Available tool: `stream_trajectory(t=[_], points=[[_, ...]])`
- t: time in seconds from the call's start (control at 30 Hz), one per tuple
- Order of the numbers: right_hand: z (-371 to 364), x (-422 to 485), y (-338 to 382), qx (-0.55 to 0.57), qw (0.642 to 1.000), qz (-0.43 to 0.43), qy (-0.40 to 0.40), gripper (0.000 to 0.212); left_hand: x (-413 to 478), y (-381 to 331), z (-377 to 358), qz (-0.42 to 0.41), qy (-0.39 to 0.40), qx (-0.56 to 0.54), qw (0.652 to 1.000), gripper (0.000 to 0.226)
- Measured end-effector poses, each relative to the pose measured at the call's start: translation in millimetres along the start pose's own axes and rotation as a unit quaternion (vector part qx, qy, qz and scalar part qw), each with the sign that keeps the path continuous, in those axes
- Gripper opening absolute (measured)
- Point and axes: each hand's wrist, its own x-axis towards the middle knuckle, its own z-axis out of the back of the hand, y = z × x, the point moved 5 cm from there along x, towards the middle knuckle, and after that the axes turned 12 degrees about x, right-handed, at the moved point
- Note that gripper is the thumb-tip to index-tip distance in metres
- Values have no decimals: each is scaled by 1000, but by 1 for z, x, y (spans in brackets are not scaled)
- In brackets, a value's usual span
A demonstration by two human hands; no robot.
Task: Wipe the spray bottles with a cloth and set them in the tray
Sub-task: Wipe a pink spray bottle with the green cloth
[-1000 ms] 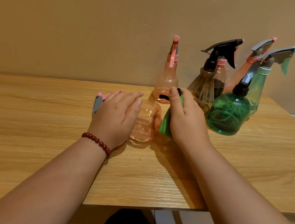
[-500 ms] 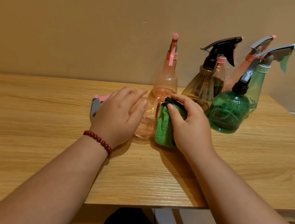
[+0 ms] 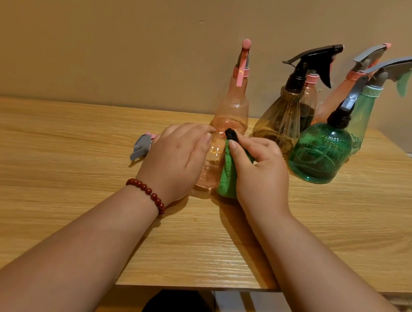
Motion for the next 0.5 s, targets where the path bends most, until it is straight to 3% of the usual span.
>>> stream_trajectory(t=[0.1,0.27,0.4,0.5], points=[[3,1,-1,7,999,-35,4,26,0,1,-1,8,-1,3,1000,61],[6,1,10,20,999,-23,-17,14,0,2,-1,3,7,-6,1000,60],[8,10,-9,31,989,-141,-18,10,0,2,-1,2,3,-6,1000,60],[9,8,0,43,994,-100,-11,11,1,4,-2,5,1,-16,1000,60]])
